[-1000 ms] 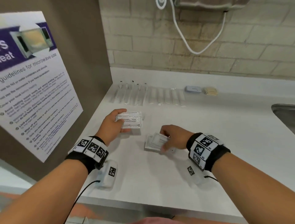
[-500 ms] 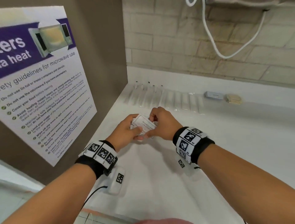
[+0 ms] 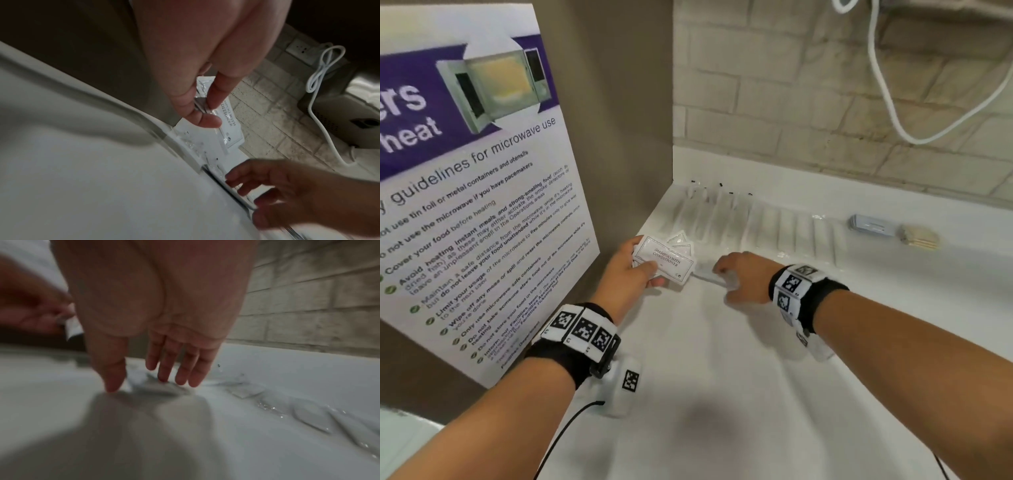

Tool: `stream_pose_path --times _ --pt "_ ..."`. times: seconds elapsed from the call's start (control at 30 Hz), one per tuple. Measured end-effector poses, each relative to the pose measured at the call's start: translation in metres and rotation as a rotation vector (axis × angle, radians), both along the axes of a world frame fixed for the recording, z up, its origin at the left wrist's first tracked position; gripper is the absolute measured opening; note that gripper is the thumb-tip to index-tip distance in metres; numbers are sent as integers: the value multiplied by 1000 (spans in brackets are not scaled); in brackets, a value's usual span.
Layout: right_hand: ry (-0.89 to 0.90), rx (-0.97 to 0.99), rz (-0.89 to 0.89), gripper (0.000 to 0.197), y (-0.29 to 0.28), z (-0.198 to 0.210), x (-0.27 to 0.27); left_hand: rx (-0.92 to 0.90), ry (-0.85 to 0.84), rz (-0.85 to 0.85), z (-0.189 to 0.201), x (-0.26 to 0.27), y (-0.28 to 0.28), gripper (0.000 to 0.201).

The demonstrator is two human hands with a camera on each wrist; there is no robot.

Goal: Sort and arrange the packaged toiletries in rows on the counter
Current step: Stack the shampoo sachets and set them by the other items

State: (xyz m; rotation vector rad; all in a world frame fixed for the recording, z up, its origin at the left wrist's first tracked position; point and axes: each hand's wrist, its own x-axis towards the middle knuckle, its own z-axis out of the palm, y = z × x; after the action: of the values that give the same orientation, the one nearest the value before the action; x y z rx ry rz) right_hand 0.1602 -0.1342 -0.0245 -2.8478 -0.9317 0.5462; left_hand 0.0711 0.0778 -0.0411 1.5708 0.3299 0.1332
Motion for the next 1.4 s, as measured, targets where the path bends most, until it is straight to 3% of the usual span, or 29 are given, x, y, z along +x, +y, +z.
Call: stream_pose_path --times 0.1,0.17,0.23,0.33,0.4,0.6,0.73,0.8,0.87,1.0,1.1,1.23,1.33,1.4 --pt "-69 8 59 38 4 -7 -1 9 -10 32 -2 7 3 36" --pt "-34 99 -11 31 1 -2 1 7 -8 47 -3 11 3 37" --pt "134 286 -123 28 -6 4 10 2 -1 52 -4 14 2 37" --pt "562 572 -294 28 -18 13 12 16 33 40 -7 18 -3 41" --pt "631 590 -282 27 -26 17 11 32 55 21 -9 21 -9 44" --pt "531 674 -311 22 -39 22 1 38 78 -118 0 23 -33 42" --pt "426 725 -388 60 -43 23 -5 80 79 -253 7 26 -51 55" --pt "317 628 -393 80 -53 22 -9 103 59 -318 12 27 -65 69" --pt "208 507 -397 84 -70 21 -13 105 61 -402 18 28 -82 73" --pt "177 393 -400 67 -114 22 -29 -18 146 -555 29 26 -134 51" --pt "188 353 -464 53 -152 24 -46 53 139 -665 27 22 -177 36" --pt "165 307 -543 43 -198 29 -65 189 30 -813 17 21 -222 43" --pt "138 240 -538 27 -218 30 -77 283 -17 -877 11 23 -241 68" --pt "84 173 -510 20 -223 29 -82 372 -28 -878 10 24 -248 71"
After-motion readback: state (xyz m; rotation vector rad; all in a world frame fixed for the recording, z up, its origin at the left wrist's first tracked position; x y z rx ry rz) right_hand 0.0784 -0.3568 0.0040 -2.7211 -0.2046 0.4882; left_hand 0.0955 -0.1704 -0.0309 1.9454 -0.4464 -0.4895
